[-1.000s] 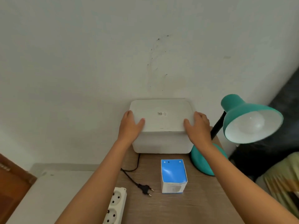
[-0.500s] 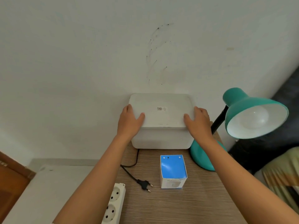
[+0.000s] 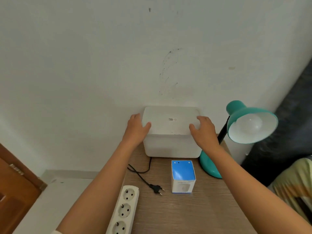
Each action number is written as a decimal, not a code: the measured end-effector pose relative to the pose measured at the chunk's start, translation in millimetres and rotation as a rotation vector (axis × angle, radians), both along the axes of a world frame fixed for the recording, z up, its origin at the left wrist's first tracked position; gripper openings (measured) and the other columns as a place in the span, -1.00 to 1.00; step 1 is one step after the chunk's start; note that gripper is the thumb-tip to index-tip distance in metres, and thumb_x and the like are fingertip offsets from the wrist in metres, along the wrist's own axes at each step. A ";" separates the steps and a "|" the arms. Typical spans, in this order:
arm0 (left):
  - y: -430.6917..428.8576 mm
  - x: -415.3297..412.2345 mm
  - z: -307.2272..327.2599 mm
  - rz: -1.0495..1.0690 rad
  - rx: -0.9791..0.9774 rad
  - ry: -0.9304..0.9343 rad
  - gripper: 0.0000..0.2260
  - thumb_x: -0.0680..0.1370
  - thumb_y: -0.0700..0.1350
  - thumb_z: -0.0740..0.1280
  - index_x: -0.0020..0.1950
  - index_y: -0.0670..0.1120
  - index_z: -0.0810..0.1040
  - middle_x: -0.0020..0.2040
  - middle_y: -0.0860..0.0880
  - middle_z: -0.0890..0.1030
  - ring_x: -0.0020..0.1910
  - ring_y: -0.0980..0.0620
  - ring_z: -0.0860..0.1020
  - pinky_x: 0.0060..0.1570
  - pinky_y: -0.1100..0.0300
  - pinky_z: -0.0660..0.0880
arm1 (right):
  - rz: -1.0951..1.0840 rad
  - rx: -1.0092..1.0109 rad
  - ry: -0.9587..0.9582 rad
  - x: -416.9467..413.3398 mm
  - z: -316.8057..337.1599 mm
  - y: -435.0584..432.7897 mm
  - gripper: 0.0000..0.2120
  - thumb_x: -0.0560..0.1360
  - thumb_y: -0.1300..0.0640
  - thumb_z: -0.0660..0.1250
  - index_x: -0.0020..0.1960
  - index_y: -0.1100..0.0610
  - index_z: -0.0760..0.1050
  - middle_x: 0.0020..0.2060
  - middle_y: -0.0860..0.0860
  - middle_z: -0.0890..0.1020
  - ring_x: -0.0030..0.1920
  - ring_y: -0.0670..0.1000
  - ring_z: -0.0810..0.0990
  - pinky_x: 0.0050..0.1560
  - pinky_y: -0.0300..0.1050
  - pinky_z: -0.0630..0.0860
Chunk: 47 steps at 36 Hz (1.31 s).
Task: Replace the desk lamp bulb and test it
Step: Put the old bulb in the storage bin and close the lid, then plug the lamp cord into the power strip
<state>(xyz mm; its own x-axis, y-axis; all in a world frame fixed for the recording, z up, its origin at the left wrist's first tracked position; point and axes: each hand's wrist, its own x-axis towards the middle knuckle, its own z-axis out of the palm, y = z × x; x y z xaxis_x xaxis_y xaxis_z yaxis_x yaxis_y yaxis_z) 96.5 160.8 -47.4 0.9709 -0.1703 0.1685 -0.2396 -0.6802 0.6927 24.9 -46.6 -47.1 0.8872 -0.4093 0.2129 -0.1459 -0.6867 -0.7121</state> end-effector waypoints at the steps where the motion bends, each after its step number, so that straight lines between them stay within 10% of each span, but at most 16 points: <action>1: 4.7 -7.4 3.2 0.003 0.002 -0.013 -0.59 0.58 -0.02 0.23 0.35 -0.19 0.32 0.31 -0.14 0.36 0.28 -0.09 0.36 0.07 0.22 0.26 | 0.016 0.001 -0.008 -4.2 1.6 5.3 -0.52 0.56 0.12 0.20 0.41 0.28 0.24 0.40 0.19 0.33 0.40 0.12 0.29 0.38 -0.10 0.20; 10: 61.2 -94.3 -25.3 0.061 0.055 0.026 -0.47 0.59 0.00 0.21 0.48 -0.20 0.15 0.47 -0.15 0.24 0.43 -0.07 0.24 0.32 0.14 0.22 | 0.198 0.062 -0.068 -53.9 -23.1 80.8 -0.61 0.52 0.17 0.26 0.32 0.23 0.38 0.27 0.13 0.48 0.30 0.07 0.43 0.21 -0.24 0.27; 27: 99.5 -193.5 -152.2 0.081 -0.052 0.220 -0.56 0.52 0.14 0.27 0.32 -0.02 0.31 0.11 0.02 0.43 0.07 0.07 0.45 -0.06 0.24 0.37 | 0.303 -0.111 0.280 -85.6 -147.6 132.6 -0.69 0.51 0.22 0.24 0.24 0.24 0.47 0.11 0.17 0.50 0.14 0.13 0.48 0.15 -0.06 0.42; 36: 100.9 -189.4 -162.4 0.101 -0.020 0.227 -0.38 0.51 0.18 0.25 0.46 -0.08 0.19 0.30 -0.10 0.41 0.24 -0.05 0.43 0.18 0.04 0.45 | 0.326 -0.175 0.368 -71.1 -147.1 139.7 -0.70 0.47 0.19 0.30 0.18 0.22 0.51 0.13 0.15 0.50 0.17 0.13 0.46 0.19 -0.02 0.45; 47: 100.3 -189.9 -163.5 0.110 0.010 0.205 -0.39 0.51 0.17 0.25 0.43 -0.13 0.20 0.30 -0.13 0.40 0.22 -0.09 0.44 0.15 -0.01 0.47 | 0.297 0.150 0.441 -71.0 -132.5 139.6 -0.81 0.35 0.31 0.43 -0.10 0.09 0.53 -0.16 0.02 0.55 -0.10 -0.02 0.50 -0.13 -0.22 0.40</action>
<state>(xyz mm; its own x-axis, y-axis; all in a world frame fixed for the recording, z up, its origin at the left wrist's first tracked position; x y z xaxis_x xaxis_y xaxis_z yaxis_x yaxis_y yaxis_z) -93.4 261.1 -210.9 0.9974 -0.0626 -0.0352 -0.0189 -0.7015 0.7125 -46.1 93.0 -179.7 0.9611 -0.1254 -0.2461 -0.2680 -0.6394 -0.7207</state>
